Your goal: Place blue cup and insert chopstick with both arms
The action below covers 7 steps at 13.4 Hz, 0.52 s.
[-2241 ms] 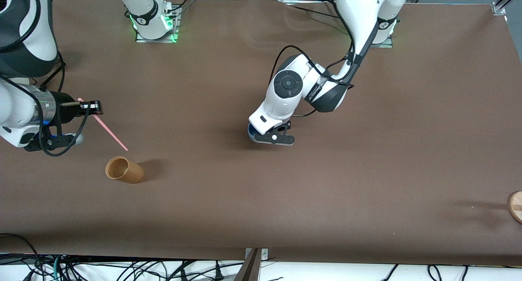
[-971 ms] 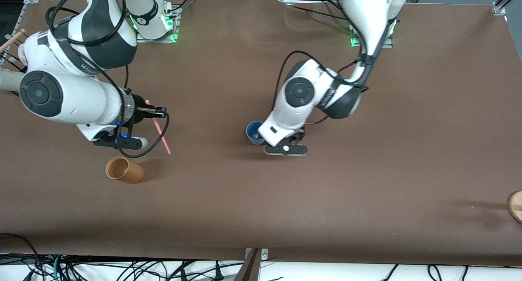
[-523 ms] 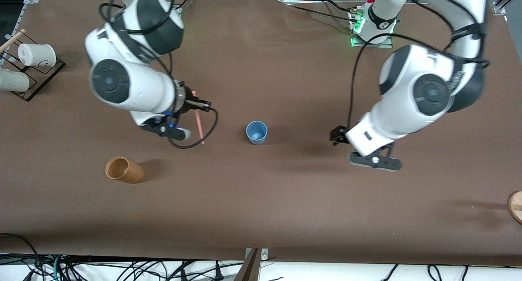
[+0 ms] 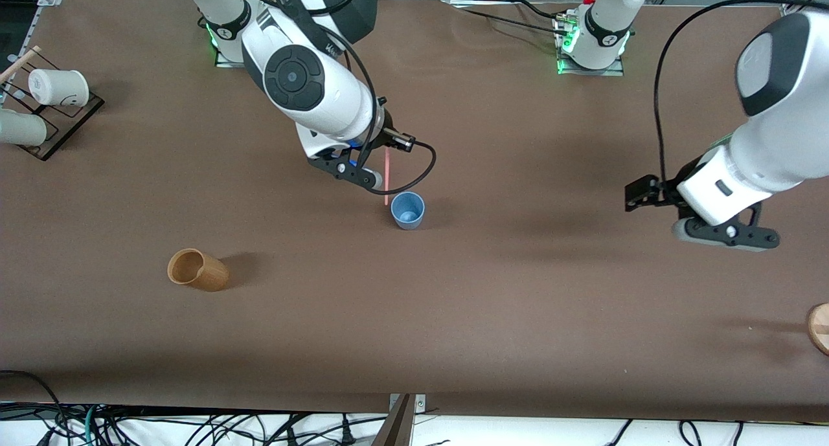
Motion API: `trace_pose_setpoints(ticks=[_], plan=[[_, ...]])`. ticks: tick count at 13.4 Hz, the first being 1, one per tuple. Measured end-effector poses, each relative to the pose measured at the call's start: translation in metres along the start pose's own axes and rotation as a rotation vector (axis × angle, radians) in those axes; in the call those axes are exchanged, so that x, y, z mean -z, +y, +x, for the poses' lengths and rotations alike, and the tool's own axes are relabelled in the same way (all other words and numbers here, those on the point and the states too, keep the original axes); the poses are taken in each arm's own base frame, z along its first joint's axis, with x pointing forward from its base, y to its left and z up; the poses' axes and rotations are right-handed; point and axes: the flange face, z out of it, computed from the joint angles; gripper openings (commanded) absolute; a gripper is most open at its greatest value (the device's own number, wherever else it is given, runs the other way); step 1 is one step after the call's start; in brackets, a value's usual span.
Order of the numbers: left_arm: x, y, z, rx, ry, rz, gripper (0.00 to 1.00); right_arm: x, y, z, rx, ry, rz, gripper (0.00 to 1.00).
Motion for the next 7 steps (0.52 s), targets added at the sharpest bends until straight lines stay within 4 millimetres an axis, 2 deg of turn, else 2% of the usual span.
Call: trace_pose_setpoints(ticks=[3, 4, 5, 7], plan=[[0.043, -0.035, -0.026, 0.037, 0.038, 0.003, 1.0, -0.007, -0.01, -0.007, -0.036, -0.005, 0.033, 0.0], [0.053, -0.039, -0.032, 0.042, 0.051, 0.003, 1.0, -0.015, -0.011, -0.005, -0.043, -0.009, 0.027, 0.0], [0.06, -0.04, -0.039, 0.043, 0.054, 0.004, 1.0, -0.024, -0.012, -0.001, -0.049, -0.014, 0.017, 0.0], [0.061, -0.041, -0.049, 0.049, 0.039, 0.003, 1.0, -0.044, -0.012, 0.009, -0.062, -0.026, -0.008, 0.0]])
